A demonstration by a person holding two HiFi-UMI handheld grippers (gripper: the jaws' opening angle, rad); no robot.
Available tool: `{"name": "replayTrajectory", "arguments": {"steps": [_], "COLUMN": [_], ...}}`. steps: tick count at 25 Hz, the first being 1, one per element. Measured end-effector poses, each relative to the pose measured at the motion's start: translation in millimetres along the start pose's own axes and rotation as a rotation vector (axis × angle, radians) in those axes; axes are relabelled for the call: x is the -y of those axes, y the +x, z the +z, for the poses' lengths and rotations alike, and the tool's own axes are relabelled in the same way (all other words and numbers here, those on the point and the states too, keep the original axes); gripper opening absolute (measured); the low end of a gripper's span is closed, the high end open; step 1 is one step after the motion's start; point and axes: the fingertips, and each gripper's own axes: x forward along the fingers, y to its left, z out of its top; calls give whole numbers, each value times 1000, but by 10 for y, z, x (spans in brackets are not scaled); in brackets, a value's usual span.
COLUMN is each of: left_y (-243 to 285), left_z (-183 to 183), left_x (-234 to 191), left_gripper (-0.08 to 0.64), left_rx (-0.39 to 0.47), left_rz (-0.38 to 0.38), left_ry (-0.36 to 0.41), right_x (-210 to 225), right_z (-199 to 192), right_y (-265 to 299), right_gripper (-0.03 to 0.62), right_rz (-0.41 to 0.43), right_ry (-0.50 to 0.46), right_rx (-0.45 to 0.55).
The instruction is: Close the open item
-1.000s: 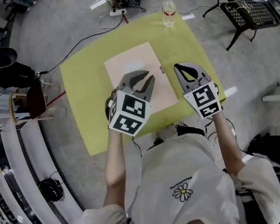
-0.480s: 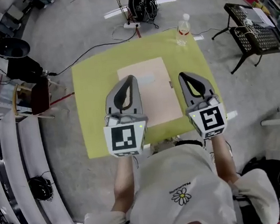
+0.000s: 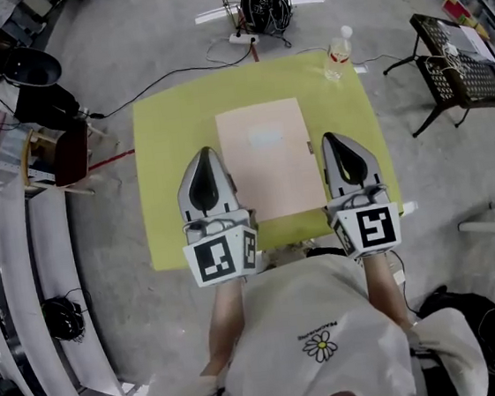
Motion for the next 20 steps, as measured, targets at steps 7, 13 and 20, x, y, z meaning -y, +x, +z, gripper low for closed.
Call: {"name": "replayTrajectory", "arguments": {"steps": [7,13,20], "left_y": [11,-6,-42], "left_z": [-31,-33,-56], "left_x": [169,215,177], "left_gripper": [14,14,14], "left_rx": [-7,9,-4], "left_rz": [-42,-54,-40], "left_ry": [69,64,72], "right_x": [-58,-19,-13], "right_z": [-73,-94,-111], "right_y": [-55,-89,-123], "right_gripper": [12,12,12], "right_rz": [3,-9,-6], "right_ry": [-28,-19,-16], "right_rx": [-35,-43,-46]}}
